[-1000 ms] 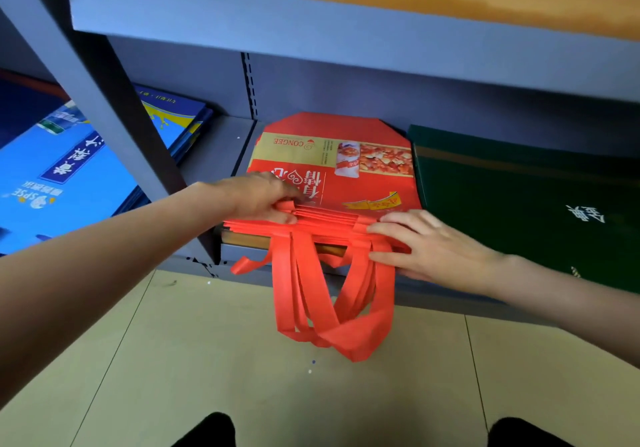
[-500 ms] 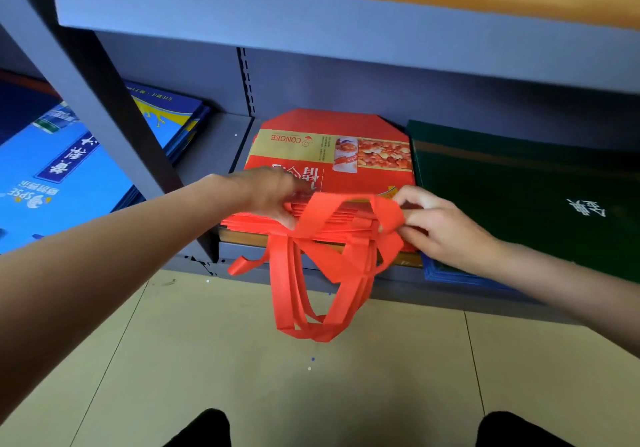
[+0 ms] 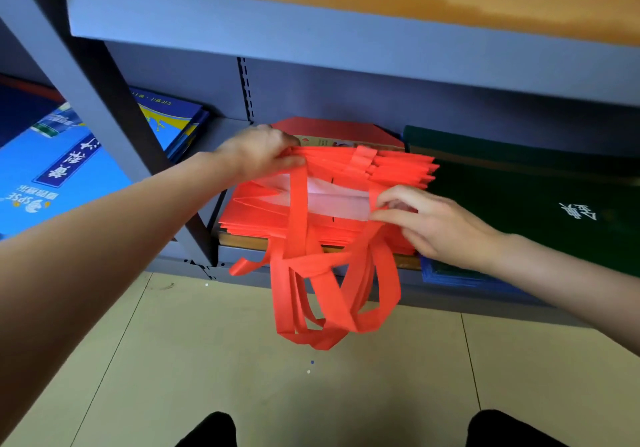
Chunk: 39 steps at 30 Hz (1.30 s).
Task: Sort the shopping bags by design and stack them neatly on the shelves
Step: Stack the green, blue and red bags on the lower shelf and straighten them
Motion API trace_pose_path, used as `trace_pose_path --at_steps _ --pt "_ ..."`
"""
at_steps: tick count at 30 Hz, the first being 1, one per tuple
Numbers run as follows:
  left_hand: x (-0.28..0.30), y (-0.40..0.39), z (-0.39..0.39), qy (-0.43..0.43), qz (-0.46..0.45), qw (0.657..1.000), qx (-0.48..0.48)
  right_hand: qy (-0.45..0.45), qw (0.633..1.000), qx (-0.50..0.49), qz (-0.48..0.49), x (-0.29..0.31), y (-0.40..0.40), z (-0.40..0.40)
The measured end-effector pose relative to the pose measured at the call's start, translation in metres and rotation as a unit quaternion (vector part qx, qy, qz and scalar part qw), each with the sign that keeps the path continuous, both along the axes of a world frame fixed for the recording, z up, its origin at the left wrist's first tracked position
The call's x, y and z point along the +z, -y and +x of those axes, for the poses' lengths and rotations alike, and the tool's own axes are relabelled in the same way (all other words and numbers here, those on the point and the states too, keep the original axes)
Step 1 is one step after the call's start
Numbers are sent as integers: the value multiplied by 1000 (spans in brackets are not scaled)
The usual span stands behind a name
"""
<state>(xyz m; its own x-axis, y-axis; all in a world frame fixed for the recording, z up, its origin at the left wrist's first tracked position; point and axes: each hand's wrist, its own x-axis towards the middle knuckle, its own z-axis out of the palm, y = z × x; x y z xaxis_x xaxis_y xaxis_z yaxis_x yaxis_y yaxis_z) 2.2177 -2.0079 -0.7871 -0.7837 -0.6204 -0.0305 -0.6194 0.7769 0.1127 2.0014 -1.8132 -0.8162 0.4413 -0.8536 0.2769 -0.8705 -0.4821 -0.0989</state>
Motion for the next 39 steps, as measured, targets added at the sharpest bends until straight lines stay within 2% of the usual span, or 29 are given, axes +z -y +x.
trace_pose_path --at_steps 3,5,7,10,12,15,19,22,26,30,34,37,39 --pt "3 -2 -5 27 -140 989 45 34 999 -29 -12 6 8 -7" --pt "4 -3 -7 24 -166 985 48 30 999 -34 -29 10 14 -13" --pt "6 0 -5 14 -108 994 22 -25 998 -33 -45 12 20 -18" --pt "2 7 6 -18 54 998 -15 -111 992 -35 -45 5 28 -18" --pt "-5 8 12 -25 111 993 -11 -125 991 -23 -47 2 29 -14" --pt "-12 10 14 -19 142 990 1 -146 989 -3 -38 -2 25 -9" --pt "-18 8 15 19 209 978 8 -224 974 23 -28 -16 4 -8" --pt "-30 -4 18 28 213 977 -7 -262 965 6 -20 -30 -3 0" --pt "-34 -6 23 11 225 974 -9 -204 977 26 -59 -28 13 11" --pt "-34 2 21 29 196 980 -17 -140 988 62 16 -15 13 10" --pt "-33 -2 17 84 189 977 -41 -100 989 51 97 -11 -1 8" --pt "-33 -6 16 107 138 983 -59 -85 992 54 78 -6 -3 3" --pt "-28 -6 15 72 94 991 -63 -63 995 43 58 -2 1 -1"
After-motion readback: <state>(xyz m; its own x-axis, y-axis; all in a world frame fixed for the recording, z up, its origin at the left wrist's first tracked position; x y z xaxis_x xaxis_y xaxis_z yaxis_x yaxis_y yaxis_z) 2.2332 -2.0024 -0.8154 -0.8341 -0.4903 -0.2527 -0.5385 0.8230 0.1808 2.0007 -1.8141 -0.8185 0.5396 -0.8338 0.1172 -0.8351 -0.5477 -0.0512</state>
